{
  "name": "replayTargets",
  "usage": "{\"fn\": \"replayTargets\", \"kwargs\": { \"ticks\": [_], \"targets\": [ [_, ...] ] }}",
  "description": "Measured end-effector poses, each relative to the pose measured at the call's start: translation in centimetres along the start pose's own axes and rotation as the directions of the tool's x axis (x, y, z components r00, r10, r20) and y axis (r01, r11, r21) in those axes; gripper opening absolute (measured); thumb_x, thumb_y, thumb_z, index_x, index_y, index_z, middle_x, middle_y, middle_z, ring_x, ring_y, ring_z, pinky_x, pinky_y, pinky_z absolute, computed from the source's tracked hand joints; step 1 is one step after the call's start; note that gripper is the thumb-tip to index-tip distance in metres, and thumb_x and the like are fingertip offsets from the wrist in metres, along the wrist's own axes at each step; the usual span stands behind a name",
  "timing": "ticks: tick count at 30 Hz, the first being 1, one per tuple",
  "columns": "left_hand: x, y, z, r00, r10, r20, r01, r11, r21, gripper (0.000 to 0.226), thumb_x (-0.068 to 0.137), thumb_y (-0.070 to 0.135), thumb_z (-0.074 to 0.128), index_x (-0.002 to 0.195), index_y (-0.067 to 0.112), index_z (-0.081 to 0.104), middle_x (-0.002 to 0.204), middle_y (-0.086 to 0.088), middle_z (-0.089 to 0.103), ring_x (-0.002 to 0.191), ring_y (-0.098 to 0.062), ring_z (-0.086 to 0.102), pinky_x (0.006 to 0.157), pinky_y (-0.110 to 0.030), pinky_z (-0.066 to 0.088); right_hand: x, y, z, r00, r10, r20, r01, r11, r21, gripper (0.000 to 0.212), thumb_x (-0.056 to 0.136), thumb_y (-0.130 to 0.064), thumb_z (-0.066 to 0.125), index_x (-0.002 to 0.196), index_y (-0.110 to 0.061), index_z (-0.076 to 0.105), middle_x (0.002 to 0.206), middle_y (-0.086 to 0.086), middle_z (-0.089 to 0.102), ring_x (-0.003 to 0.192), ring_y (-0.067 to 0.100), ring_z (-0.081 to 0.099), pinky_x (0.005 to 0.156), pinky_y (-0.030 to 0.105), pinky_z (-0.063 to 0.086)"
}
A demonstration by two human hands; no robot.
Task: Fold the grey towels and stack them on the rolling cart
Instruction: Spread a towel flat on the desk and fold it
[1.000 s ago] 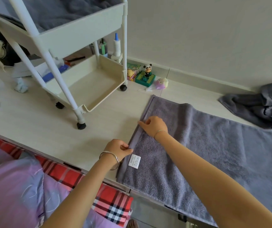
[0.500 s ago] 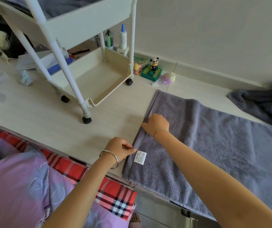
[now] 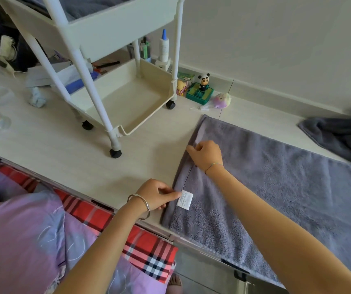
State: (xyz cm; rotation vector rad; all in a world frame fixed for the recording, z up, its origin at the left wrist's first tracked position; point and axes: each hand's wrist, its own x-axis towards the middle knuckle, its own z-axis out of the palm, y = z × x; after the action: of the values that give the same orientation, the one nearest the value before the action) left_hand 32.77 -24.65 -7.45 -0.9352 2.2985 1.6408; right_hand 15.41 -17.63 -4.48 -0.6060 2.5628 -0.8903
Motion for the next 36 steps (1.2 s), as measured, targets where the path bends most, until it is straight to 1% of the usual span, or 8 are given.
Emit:
{"fn": "replayTargets", "kwargs": {
  "ticks": [3, 7, 11, 14, 18, 25, 30, 36],
  "targets": [
    [0.3, -0.2, -0.3, 1.0, -0.01, 0.01, 0.009, 0.998, 0.066, 0.027, 0.08, 0.036, 0.071, 0.087, 0.011, 0.073, 0.071, 0.0, 0.068, 0.05, -0.005, 0.051, 0.048, -0.02, 0.043, -0.4, -0.4, 0.5, 0.986, -0.025, -0.166, 0.055, 0.982, 0.18, 0.037, 0.077, -0.02, 0.063, 0.052, -0.01, 0.038, 0.05, 0.007, 0.036, 0.053, 0.017, 0.029, 0.05, 0.029, 0.03],
    [0.3, -0.7, -0.4, 0.999, -0.036, 0.011, 0.035, 0.995, 0.096, 0.024, 0.079, 0.031, 0.073, 0.073, 0.008, 0.071, 0.065, -0.005, 0.064, 0.053, -0.011, 0.046, 0.048, -0.021, 0.035, -0.9, 0.6, 2.5, 0.999, -0.025, 0.041, 0.028, 0.998, -0.064, 0.026, 0.084, -0.025, 0.06, 0.063, -0.014, 0.047, 0.064, 0.006, 0.054, 0.062, 0.025, 0.046, 0.058, 0.029, 0.04],
    [0.4, -0.6, -0.9, 0.998, -0.062, 0.015, 0.06, 0.995, 0.077, 0.02, 0.076, 0.023, 0.077, 0.063, 0.019, 0.063, 0.066, -0.005, 0.066, 0.042, -0.004, 0.049, 0.043, -0.015, 0.04, -0.9, 1.3, 2.9, 0.968, -0.212, -0.138, 0.2, 0.975, -0.093, 0.02, 0.09, -0.028, 0.054, 0.074, -0.015, 0.052, 0.074, -0.001, 0.054, 0.071, 0.023, 0.05, 0.06, 0.028, 0.034],
    [1.0, -0.2, -1.4, 0.998, -0.068, -0.011, 0.068, 0.981, 0.182, 0.024, 0.078, 0.029, 0.075, 0.061, 0.018, 0.062, 0.065, -0.004, 0.063, 0.051, -0.01, 0.049, 0.055, -0.021, 0.041, 0.2, 3.7, 2.5, 0.925, -0.274, -0.263, 0.238, 0.958, -0.161, 0.017, 0.092, -0.019, 0.051, 0.099, -0.011, 0.065, 0.104, 0.005, 0.061, 0.101, 0.029, 0.053, 0.084, 0.036, 0.036],
    [2.9, 1.7, -1.1, 0.994, -0.018, -0.11, 0.053, 0.942, 0.333, 0.042, 0.089, 0.038, 0.058, 0.055, 0.015, 0.05, 0.057, -0.007, 0.048, 0.062, -0.024, 0.044, 0.06, -0.03, 0.035, 1.1, 6.0, 2.0, 0.966, -0.258, -0.023, 0.247, 0.944, -0.22, 0.039, 0.1, -0.018, 0.038, 0.137, -0.018, 0.047, 0.15, 0.0, 0.036, 0.142, 0.022, 0.024, 0.117, 0.035, 0.011],
    [10.0, 7.1, 2.1, 0.944, 0.125, -0.306, -0.036, 0.959, 0.281, 0.037, 0.091, 0.033, 0.053, 0.067, 0.006, 0.045, 0.073, -0.02, 0.055, 0.077, -0.039, 0.053, 0.063, -0.039, 0.038, 1.2, 7.2, -0.2, 0.951, -0.286, -0.12, 0.298, 0.95, 0.098, 0.044, 0.097, -0.002, 0.033, 0.137, -0.015, 0.046, 0.143, 0.004, 0.046, 0.133, 0.022, 0.039, 0.112, 0.03, 0.028],
    [15.3, 10.0, 2.0, 0.918, 0.15, -0.366, -0.07, 0.973, 0.222, 0.023, 0.091, 0.026, 0.053, 0.095, 0.005, 0.063, 0.095, -0.016, 0.067, 0.09, -0.036, 0.06, 0.074, -0.037, 0.046, 2.4, 9.4, -2.1, 0.962, -0.175, -0.209, 0.19, 0.981, 0.051, 0.041, 0.097, -0.005, 0.036, 0.135, -0.016, 0.047, 0.138, 0.004, 0.05, 0.128, 0.024, 0.042, 0.112, 0.04, 0.03],
    [19.0, 11.8, 1.4, 0.89, 0.202, -0.409, -0.107, 0.964, 0.242, 0.015, 0.095, 0.025, 0.051, 0.093, 0.011, 0.058, 0.098, -0.014, 0.067, 0.091, -0.033, 0.06, 0.07, -0.036, 0.043, 4.5, 10.3, -3.1, 0.931, -0.333, -0.145, 0.317, 0.94, -0.126, 0.036, 0.098, -0.013, 0.042, 0.132, -0.017, 0.051, 0.139, 0.002, 0.05, 0.132, 0.021, 0.04, 0.117, 0.035, 0.021]
  ]
}}
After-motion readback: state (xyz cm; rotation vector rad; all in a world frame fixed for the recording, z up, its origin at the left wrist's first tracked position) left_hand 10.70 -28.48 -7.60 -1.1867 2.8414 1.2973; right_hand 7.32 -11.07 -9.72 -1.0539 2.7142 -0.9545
